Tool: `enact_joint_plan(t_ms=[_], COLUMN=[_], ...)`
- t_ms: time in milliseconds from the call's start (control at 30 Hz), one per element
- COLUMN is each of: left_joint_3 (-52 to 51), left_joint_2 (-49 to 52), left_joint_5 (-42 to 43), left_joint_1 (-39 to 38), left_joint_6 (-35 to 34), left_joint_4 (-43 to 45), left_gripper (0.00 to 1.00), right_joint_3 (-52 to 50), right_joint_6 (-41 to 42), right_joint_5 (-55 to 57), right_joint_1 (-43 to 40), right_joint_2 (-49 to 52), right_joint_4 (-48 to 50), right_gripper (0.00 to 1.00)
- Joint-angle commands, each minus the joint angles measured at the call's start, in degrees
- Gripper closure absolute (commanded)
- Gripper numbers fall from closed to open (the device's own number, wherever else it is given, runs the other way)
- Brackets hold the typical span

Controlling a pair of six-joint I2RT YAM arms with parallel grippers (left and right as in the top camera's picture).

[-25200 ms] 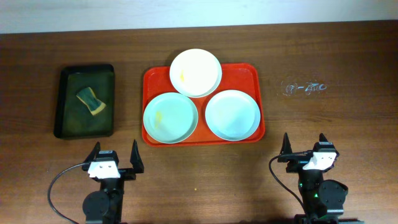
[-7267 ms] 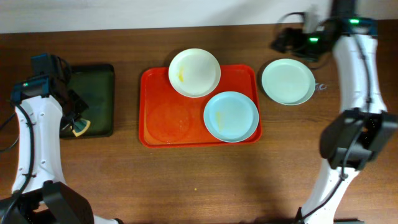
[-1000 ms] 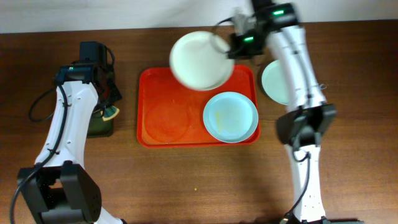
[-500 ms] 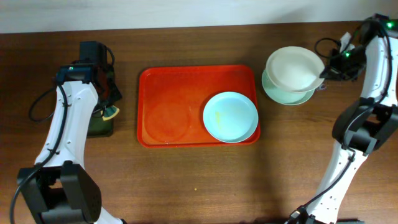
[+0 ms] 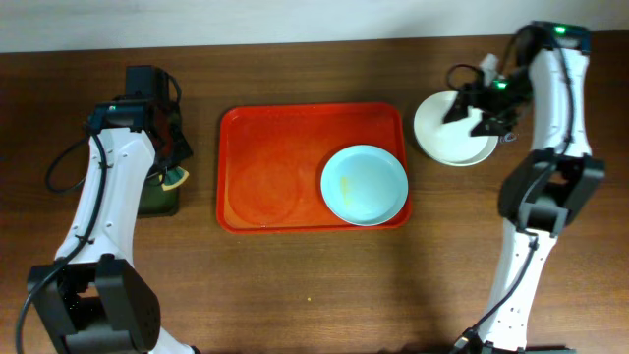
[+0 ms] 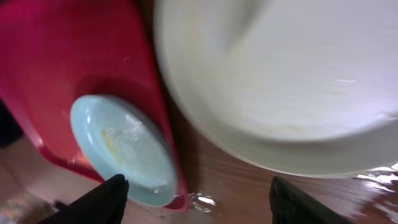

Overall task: Clean dirty plates on tray and stack at the side
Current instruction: 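Move the right gripper to the light blue plate rim and grip it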

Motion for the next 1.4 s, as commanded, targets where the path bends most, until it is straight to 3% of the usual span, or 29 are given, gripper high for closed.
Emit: enact_joint_plan(t_ms=[0, 100, 233, 433, 567, 633, 967, 1100, 1233, 1367], left_joint_3=[-0.17, -0.17, -0.17, -0.17, -0.17, -0.17, -0.17, -0.17, -0.17, -0.17], left_joint_2=[-0.28, -0.28, -0.28, -0.28, -0.28, -0.28, -0.28, -0.28, -0.28, -0.28], left_joint_5=[-0.63, -0.61, -0.61, 0.26, 0.28, 0.28, 0.70, 0.72, 2.21, 2.21], left_joint_1=[0.20, 0.17, 0.17, 0.20, 0.20, 0.20, 0.17, 0.17, 0.17, 0.20], left_joint_6=[0.33, 0.33, 0.33, 0.33, 0.33, 0.33, 0.33, 0.31, 0.33, 0.33], left_joint_4=[0.11, 0.13, 0.11, 0.15, 0.17, 0.37, 2.21, 2.73, 2.93, 2.91], left_gripper=[1.00, 1.00, 1.00, 1.00, 1.00, 1.00, 1.00, 1.00, 1.00, 1.00], right_joint_3=[-0.31, -0.31, -0.31, -5.27, -12.92, -14.71, -14.08, -10.99, -9.20, -11.45], right_joint_6=[-1.20, -1.25, -1.25, -1.27, -1.27, -1.27, -2.03, 2.25, 2.01, -0.85], right_joint_5=[6.40, 16.11, 25.62, 25.27, 24.37, 24.39, 30.88, 37.86, 37.86, 34.32], right_joint_1=[6.95, 13.09, 19.12, 22.40, 22.51, 22.82, 24.57, 27.12, 29.70, 29.51], right_joint_2=[-0.46, -0.46, -0.24, -0.17, -0.17, -0.17, -0.26, -0.26, -0.20, -0.20], right_joint_4=[-0.26, -0.22, 0.39, 1.57, 8.61, 10.25, 9.73, 6.71, 6.86, 9.20], right_gripper=[0.31, 0.35, 0.24, 0.25, 0.30, 0.38, 0.39, 0.43, 0.38, 0.39])
